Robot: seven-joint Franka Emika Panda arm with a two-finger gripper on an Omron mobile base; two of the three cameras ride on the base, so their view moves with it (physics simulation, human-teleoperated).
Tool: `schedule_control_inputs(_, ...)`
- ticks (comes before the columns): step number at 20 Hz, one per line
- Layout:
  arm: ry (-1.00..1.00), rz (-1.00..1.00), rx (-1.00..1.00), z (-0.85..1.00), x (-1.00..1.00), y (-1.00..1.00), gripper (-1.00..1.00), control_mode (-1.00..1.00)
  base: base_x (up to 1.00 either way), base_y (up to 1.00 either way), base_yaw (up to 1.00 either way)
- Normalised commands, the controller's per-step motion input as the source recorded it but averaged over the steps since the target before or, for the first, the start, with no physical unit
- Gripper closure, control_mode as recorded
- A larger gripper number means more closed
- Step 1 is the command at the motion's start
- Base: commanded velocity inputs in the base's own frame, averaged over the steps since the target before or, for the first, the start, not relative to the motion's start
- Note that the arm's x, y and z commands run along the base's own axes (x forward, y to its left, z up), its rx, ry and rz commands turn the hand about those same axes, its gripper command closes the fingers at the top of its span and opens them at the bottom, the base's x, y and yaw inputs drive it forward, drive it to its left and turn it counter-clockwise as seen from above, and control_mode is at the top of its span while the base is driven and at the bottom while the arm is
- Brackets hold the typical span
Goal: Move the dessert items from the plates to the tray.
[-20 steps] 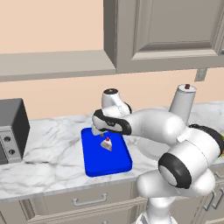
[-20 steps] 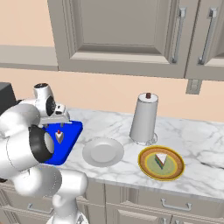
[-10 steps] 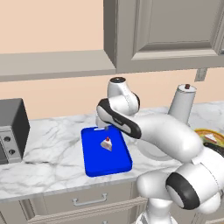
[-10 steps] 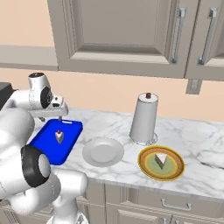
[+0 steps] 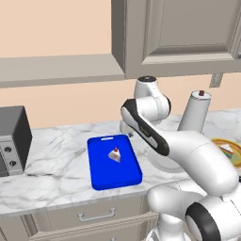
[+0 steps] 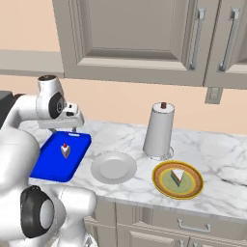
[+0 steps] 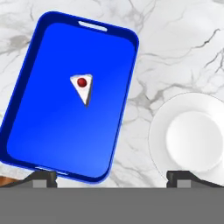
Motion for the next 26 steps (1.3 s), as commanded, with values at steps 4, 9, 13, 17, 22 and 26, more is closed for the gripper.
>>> schedule_control_inputs(4,0.00,0.00,0.00,0.14,-0.03,-0.86,-1.00,-1.00,0.00,0.00,0.00)
schedule_control_inputs(9,0.00,0.00,0.00,0.02,-0.02,-0.96,-1.00,-1.00,0.00,0.00,0.00)
schedule_control_inputs(13,0.00,0.00,0.00,0.00,-0.05,-0.98,-1.00,-1.00,0.00,0.00,0.00)
schedule_control_inputs(17,0.00,0.00,0.00,0.00,-0.26,-0.89,-1.00,-1.00,0.00,0.00,0.00)
schedule_control_inputs(22,0.00,0.00,-0.01,-0.04,-0.02,-0.98,-1.00,-1.00,0.00,0.00,0.00)
schedule_control_inputs(26,0.01,0.00,0.00,-0.09,0.00,-1.00,-1.00,-1.00,0.00,0.00,0.00)
